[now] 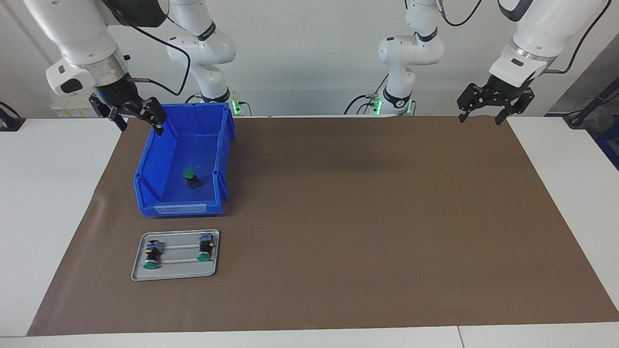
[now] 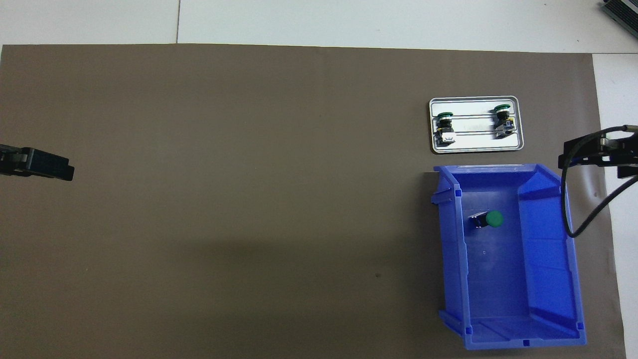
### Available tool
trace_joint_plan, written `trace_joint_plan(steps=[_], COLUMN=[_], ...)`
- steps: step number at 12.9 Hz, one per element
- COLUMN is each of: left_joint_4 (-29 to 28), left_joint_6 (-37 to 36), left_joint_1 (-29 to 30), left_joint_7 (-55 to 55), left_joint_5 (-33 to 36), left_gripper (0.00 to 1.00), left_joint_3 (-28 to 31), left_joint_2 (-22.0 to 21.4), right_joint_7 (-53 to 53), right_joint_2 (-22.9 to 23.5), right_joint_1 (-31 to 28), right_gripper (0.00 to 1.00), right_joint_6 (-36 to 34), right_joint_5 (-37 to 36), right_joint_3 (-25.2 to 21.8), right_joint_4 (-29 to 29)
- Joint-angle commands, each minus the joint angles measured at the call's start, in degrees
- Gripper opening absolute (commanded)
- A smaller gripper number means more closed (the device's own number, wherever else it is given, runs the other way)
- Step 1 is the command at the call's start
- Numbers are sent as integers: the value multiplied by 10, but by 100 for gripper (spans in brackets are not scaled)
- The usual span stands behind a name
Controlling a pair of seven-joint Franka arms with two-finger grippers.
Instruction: Place and press button with both arms
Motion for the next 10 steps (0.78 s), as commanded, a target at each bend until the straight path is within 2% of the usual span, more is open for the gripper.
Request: trace_joint_plan(steps=[1,3,10], left_joint_4=[-18,-18,-18], left_joint_6=[9,9,9], left_joint_1=[-2,-2,-2], left_joint_7=[4,4,4], left_joint_5=[-3,-3,-3], left_gripper=[100,100,100], left_joint_3=[4,4,4], left_joint_2=[-15,-15,-15], right_joint_7=[-17,-25,-35], right_joint_2=[-1,-1,-3], right_joint_1=[3,28,24], right_gripper=[100,100,100], right_joint_6=[-12,-2,-1], right_joint_5=[0,-24,-22], right_joint_3=[-6,-10,-12], right_joint_4=[7,6,4])
